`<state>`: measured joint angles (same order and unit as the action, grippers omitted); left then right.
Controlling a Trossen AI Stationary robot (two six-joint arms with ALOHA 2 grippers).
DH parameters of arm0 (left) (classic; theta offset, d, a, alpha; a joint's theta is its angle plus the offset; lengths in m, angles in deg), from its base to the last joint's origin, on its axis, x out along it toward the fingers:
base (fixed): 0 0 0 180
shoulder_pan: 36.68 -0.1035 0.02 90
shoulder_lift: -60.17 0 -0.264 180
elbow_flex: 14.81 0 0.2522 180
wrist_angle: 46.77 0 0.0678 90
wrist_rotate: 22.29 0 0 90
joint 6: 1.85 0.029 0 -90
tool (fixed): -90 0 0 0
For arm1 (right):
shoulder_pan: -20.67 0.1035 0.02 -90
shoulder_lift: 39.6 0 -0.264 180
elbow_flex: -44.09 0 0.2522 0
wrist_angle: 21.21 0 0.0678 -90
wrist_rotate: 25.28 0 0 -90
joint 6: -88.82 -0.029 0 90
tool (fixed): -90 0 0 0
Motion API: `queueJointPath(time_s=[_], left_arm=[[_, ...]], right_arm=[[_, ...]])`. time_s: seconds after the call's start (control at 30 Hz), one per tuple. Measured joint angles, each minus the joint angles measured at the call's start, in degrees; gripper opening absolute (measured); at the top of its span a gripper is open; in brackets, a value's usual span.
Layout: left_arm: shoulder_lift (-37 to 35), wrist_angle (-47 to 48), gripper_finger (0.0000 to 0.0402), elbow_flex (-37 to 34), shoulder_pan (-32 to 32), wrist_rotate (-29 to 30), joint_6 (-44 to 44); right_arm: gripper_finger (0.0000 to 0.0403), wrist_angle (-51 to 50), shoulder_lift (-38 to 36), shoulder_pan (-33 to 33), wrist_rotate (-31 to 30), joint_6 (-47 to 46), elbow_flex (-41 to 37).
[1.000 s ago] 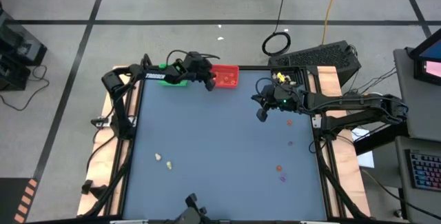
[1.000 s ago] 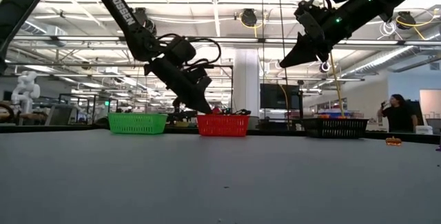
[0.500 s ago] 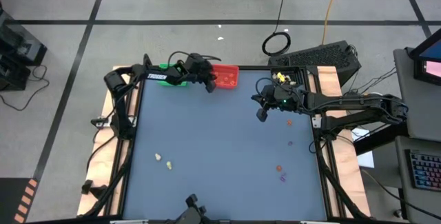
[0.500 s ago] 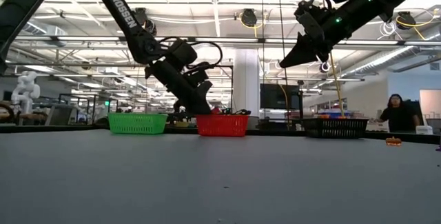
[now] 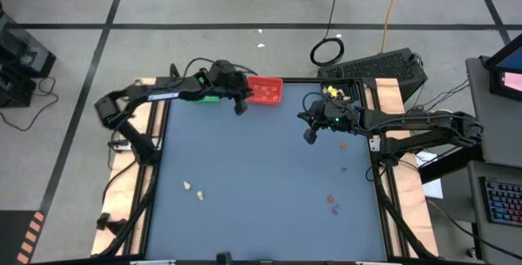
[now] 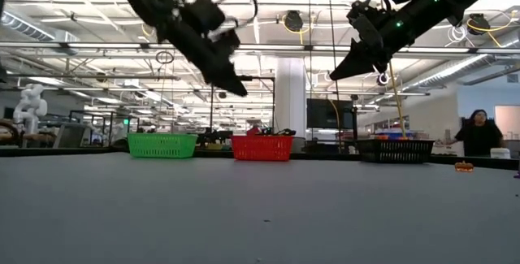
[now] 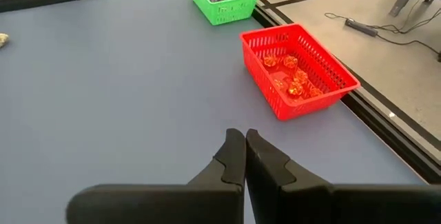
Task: Sort Halloween decoration
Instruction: Put the white skull toy into the black bin
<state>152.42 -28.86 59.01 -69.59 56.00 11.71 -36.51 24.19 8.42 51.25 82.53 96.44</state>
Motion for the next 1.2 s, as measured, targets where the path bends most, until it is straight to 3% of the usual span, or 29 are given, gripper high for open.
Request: queueJointPath(time_s=[0.27, 0.5, 0.83, 1.2], left_arm=[[-11.8, 28.0, 0.0084, 0.0, 16.9, 9.9, 3.1], [-13.7, 47.8, 0.0084, 0.0, 36.0, 15.5, -8.8], [-12.2, 47.8, 0.0084, -4.0, 58.6, 15.0, -17.7], [-1.8, 44.7, 0.0084, -6.0, 66.2, 15.3, -21.3]], right_arm=[[0.0000, -0.3, 1.5, 0.6, 0.0, 0.6, 0.0], [0.0000, 0.0, 3.8, 0.8, 0.1, 1.0, 0.0], [0.0000, 0.0, 3.8, 0.8, 0.1, 1.2, 0.0], [0.0000, 0.2, 3.8, 0.8, 0.1, 0.8, 0.0]])
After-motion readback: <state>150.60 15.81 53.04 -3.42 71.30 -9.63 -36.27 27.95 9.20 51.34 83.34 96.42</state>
